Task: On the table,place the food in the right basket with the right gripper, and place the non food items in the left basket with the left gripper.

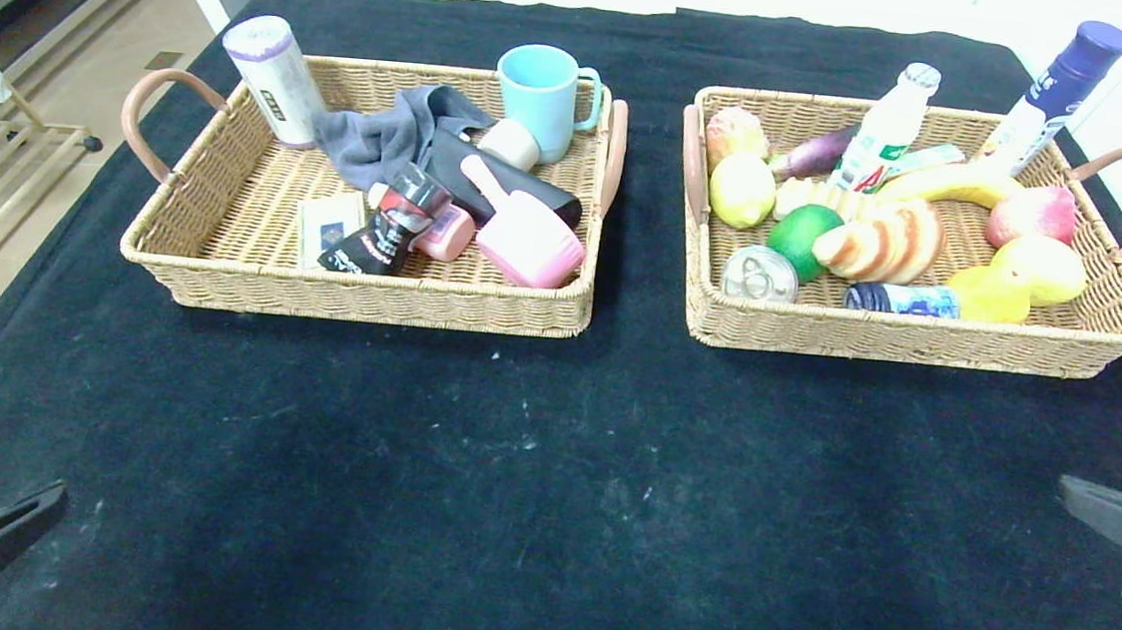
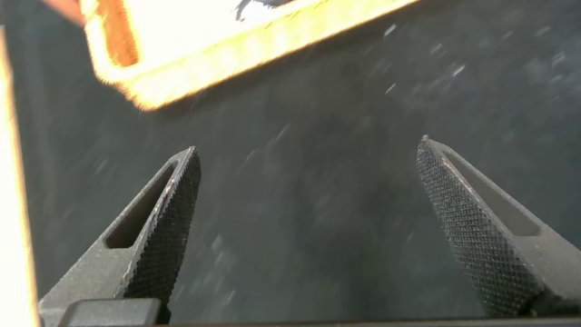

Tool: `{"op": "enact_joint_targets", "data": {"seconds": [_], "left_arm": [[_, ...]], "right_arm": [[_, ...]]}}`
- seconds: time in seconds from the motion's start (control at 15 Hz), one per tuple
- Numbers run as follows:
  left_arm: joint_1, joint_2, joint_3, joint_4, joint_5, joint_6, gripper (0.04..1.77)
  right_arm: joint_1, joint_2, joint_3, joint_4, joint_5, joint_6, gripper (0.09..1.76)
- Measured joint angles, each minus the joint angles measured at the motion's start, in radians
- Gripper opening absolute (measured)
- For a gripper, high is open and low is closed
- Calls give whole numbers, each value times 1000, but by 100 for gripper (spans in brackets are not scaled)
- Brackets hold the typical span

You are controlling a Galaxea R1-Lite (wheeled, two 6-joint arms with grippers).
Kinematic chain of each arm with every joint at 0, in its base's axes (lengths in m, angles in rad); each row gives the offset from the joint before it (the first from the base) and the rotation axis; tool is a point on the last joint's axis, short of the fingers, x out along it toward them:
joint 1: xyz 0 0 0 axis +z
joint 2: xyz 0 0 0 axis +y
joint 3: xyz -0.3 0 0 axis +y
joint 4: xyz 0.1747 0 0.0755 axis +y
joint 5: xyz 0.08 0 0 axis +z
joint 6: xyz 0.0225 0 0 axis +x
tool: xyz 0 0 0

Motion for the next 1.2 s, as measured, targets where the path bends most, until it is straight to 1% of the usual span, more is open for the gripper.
{"op": "enact_joint_targets", "data": {"seconds": [0.07,0.2,0.33,0.47,0.53,0.67,0.87,1.0,1.13,1.2], "left_arm": [[26,-28,-13,50,-7,1,172],[90,-88,-54,149,-57,1,172],[158,-138,-123,249,-137,3,172],[233,-177,-213,368,-225,18,172],[274,-195,-253,418,-271,28,172],[343,-235,-294,459,-344,35,172],[403,-308,-311,528,-434,37,172],[418,-344,-311,544,-445,38,172],[427,-381,-283,547,-456,36,172],[438,-403,-265,550,-472,35,172]], "right_arm": [[-29,-44,9,30,33,-12,170],[-88,-132,17,108,73,-28,170],[-145,-208,-7,190,94,-31,170],[-207,-278,-42,289,156,-31,170],[-232,-309,-49,313,183,-31,170],[-268,-370,-37,351,224,-30,170],[-328,-459,29,381,303,-29,170],[-375,-519,93,382,332,-29,170],[-396,-583,156,382,337,-29,170],[-401,-618,188,381,338,-28,170]]}}
